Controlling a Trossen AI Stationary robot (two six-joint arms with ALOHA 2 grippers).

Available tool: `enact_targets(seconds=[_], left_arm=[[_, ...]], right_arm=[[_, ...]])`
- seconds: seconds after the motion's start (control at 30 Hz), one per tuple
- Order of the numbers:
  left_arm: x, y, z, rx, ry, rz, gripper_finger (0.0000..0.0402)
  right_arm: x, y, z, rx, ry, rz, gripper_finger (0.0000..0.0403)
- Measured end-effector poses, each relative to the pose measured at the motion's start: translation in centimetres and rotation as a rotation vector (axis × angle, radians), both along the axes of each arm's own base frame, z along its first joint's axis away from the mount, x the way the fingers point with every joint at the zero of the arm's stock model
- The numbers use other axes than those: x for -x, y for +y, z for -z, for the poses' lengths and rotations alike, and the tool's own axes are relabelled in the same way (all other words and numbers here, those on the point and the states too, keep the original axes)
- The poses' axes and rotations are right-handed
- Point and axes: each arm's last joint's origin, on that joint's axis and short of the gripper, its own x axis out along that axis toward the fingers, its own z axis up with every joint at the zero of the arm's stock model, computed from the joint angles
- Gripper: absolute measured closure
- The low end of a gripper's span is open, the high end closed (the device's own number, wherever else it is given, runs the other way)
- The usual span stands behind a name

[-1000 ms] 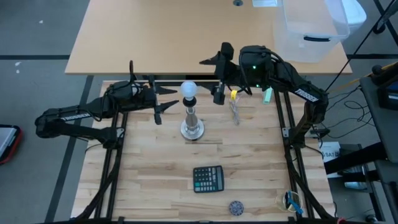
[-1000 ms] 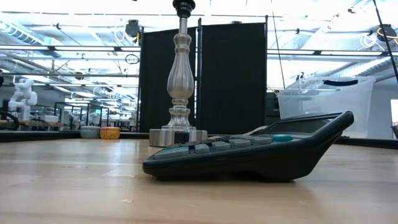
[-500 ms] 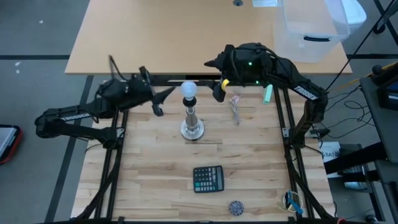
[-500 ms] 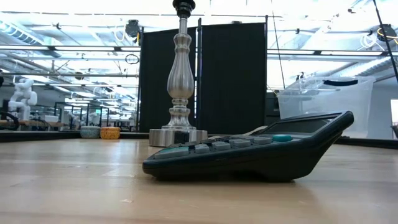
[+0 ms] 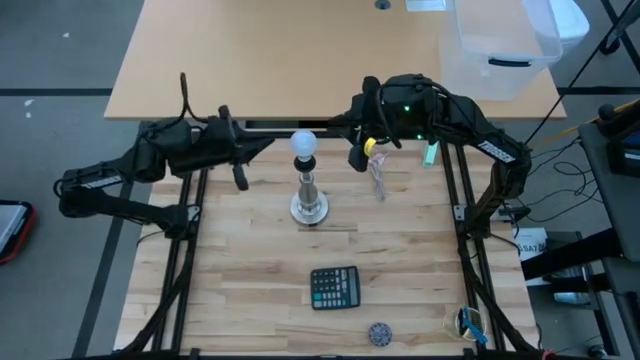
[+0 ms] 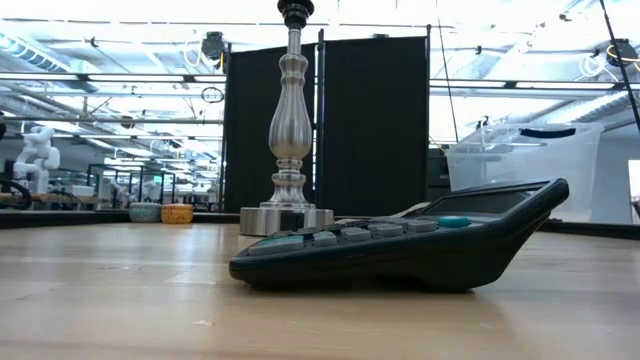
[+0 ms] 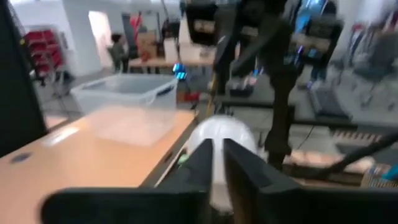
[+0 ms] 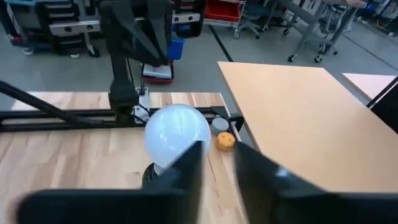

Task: Screw lightbulb
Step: Insert the light bulb into the lamp

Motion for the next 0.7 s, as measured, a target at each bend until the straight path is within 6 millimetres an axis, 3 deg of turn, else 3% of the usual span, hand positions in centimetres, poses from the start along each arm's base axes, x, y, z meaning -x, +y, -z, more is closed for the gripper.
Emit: enact_targets(seconds=[0.1,0.4,0.7], left_arm=[[0.0,0.0,-0.1,-0.016,0.012,-0.01,0.0396],[-2.1,0.2,1.0,-0.004,0.08,0.041,0.04],[-2.9,0.3,1.5,0.012,0.102,0.047,0.0401]], right_arm=[[0.0,0.0,-0.1,0.009,-0.005,0.002,0.0391],[-2.8,-1.6,2.5,-0.031,0.075,0.105,0.04],[-3.4,-1.8,3.2,-0.035,0.104,0.124,0.0402]])
